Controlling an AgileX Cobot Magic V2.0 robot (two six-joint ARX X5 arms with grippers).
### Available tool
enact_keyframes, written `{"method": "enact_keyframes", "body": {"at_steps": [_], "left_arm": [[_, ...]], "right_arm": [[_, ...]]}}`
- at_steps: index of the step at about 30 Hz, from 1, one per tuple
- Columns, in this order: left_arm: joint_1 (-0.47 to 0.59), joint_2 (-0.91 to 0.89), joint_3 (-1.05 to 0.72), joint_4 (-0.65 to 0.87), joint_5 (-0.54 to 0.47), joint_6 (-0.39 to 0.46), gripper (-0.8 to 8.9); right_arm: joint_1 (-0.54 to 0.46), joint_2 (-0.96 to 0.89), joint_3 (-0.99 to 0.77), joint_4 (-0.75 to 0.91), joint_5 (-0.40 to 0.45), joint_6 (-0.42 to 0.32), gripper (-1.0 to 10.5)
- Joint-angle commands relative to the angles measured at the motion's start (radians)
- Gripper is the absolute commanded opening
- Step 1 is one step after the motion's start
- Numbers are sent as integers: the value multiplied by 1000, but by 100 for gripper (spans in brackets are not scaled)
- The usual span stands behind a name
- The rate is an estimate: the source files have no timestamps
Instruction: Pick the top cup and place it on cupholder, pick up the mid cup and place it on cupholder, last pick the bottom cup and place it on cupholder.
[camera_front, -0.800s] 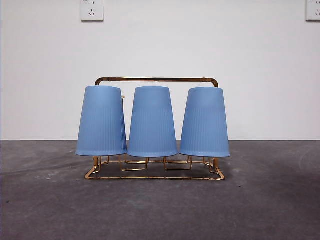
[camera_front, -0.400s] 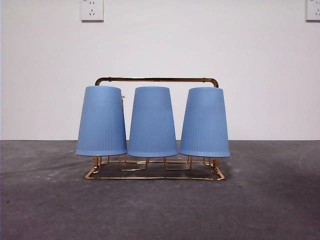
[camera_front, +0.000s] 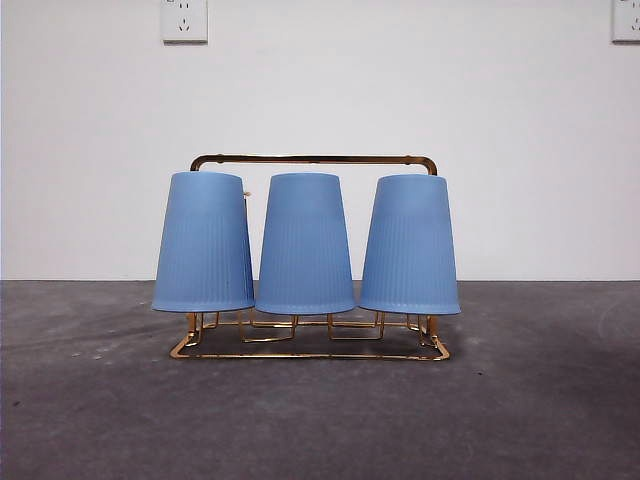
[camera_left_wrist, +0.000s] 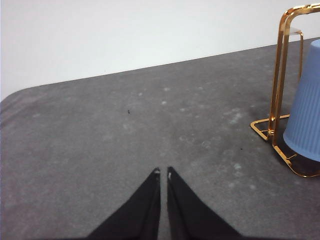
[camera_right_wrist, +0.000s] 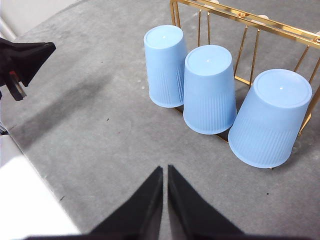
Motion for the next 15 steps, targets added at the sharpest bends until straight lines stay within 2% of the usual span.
{"method": "enact_keyframes", "body": {"at_steps": [1, 15], "left_arm": [[10, -2, -21, -24, -3, -39, 15], [14, -2, -21, -31, -2, -39, 15]], "right_arm": [[11, 5, 11, 10, 2, 10, 8], [11, 5, 11, 10, 2, 10, 8]]}}
